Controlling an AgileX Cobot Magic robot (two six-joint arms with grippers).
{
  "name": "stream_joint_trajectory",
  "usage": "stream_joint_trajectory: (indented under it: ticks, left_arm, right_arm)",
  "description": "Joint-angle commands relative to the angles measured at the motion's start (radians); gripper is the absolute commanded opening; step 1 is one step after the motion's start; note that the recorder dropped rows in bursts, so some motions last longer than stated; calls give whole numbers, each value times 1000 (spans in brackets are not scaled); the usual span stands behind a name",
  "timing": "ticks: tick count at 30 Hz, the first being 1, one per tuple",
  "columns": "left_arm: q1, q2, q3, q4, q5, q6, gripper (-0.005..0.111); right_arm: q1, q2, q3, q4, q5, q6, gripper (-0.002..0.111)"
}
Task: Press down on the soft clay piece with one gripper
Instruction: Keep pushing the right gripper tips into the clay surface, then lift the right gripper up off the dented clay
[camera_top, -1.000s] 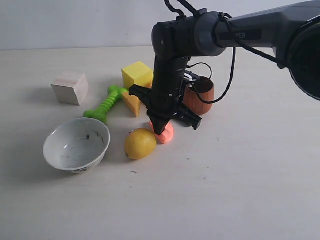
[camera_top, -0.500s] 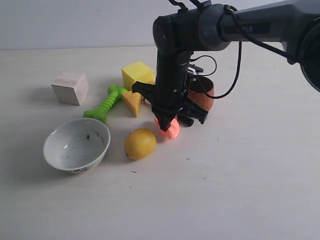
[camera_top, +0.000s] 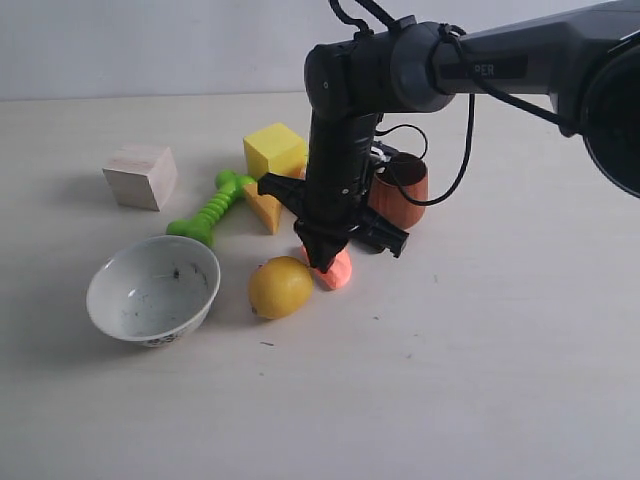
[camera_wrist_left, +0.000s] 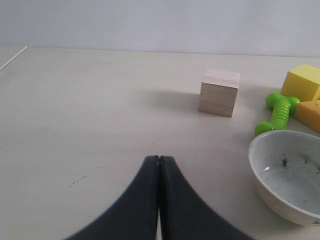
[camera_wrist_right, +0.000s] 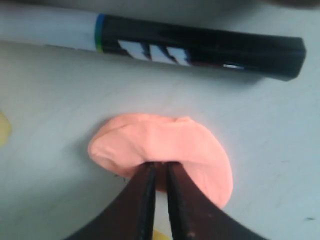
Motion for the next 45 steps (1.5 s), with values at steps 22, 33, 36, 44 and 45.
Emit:
stream_joint_trajectory:
  ticks: [22,33,36,44,45]
  left_arm:
    - [-5,-7,0,-2,-9,4,0]
    - [-5,-7,0,-2,-9,4,0]
    - [-5,-7,0,-2,-9,4,0]
    - [-5,-7,0,-2,-9,4,0]
    - [-5,-7,0,-2,-9,4,0]
  right_arm:
    - [1,6,3,-15,-6,-8,32]
    - [1,4,-11,-34,-17,-10,8]
    - [1,4,-34,-43,-7,-15,8]
    - [1,4,-54,-50,17,-15,8]
    - [1,4,-54,-50,17,-15,8]
